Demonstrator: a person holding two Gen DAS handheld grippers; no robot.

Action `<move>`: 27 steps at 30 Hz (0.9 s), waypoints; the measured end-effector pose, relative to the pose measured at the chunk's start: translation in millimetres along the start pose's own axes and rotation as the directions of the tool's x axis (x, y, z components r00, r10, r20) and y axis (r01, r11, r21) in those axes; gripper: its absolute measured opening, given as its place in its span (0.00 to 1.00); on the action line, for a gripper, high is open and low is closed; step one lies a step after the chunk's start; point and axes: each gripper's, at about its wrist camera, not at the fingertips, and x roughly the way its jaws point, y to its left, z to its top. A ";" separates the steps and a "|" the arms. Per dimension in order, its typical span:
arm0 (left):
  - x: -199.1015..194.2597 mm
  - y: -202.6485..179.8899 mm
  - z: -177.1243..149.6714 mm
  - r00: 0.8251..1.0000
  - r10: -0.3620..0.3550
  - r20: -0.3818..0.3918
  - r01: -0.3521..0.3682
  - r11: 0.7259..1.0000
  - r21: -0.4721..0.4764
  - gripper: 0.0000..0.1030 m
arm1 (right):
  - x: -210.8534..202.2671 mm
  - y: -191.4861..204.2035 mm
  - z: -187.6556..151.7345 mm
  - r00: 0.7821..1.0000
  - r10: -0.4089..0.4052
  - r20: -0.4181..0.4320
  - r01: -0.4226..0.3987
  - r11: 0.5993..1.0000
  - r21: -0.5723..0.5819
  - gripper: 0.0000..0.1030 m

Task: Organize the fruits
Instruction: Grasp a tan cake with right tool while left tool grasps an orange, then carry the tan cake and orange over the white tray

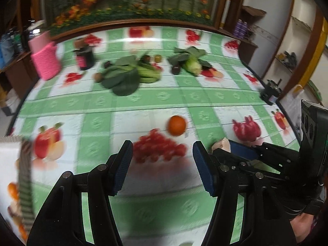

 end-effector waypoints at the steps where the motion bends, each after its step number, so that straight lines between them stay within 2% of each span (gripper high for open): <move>1: 7.1 -4.3 3.6 1.000 -0.005 -0.005 0.005 1.000 0.011 0.59 | -0.8 -5.0 0.6 1.000 0.005 0.000 -0.005 1.000 0.020 0.25; 5: 28.9 -15.1 14.2 1.000 -0.006 -0.019 0.007 0.999 0.052 0.59 | -6.2 -11.5 3.4 1.000 -0.025 0.010 0.024 0.999 0.038 0.25; 11: 60.8 -10.8 22.1 0.999 -0.005 -0.053 0.006 1.000 0.024 0.59 | -9.7 -7.9 5.6 1.000 -0.021 0.020 0.020 1.000 0.023 0.25; 12: 62.8 -9.6 21.6 0.999 -0.002 -0.051 0.003 1.000 0.019 0.54 | -8.5 -8.4 5.3 1.000 -0.020 0.017 0.020 1.000 0.021 0.25; 13: 65.5 -7.6 20.8 0.999 0.005 -0.053 -0.004 1.000 0.013 0.40 | -7.9 -8.2 4.6 1.000 -0.020 0.015 0.020 1.000 0.019 0.25; 14: 67.3 -5.9 19.8 0.998 -0.004 -0.059 0.004 1.000 0.008 0.33 | -7.0 -7.9 4.4 1.000 -0.020 0.011 0.020 1.000 0.017 0.25; 15: 67.0 -5.0 19.0 0.998 -0.009 -0.057 0.009 1.000 0.004 0.29 | -6.2 -7.6 4.4 1.000 -0.019 0.009 0.019 1.000 0.015 0.25; 17: 63.6 -4.8 16.9 0.999 0.014 -0.050 -0.014 1.000 0.010 0.29 | -6.6 -6.5 4.1 1.000 -0.016 0.010 0.016 1.000 0.014 0.25; 27: 20.3 9.6 -8.0 0.998 0.058 -0.031 -0.058 0.998 -0.017 0.29 | -0.4 9.8 1.6 1.000 0.031 -0.008 -0.031 0.999 -0.027 0.25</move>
